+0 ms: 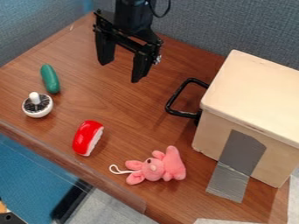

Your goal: Move the pink bunny to the upper right side of the cucumber

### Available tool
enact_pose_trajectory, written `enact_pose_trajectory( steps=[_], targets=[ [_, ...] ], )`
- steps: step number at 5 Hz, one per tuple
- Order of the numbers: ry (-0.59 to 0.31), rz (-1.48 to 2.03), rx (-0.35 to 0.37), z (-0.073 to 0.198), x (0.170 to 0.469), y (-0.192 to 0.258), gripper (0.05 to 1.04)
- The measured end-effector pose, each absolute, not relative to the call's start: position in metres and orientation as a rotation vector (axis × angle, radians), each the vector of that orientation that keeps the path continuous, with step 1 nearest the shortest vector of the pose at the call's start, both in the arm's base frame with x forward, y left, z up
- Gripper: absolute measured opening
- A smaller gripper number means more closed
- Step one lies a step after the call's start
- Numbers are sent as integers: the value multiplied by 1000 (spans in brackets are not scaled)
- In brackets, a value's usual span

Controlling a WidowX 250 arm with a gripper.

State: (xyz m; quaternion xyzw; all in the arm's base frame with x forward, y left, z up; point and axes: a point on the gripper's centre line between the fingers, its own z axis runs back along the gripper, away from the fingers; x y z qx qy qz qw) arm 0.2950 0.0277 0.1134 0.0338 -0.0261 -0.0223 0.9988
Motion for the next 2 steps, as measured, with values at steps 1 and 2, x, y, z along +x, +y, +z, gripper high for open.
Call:
enact_pose_trajectory(
  steps=[1,2],
  targets=[
    [-30,-44,64,105,293,26,998],
    [-15,-146,57,87,283,-11,998]
  ],
)
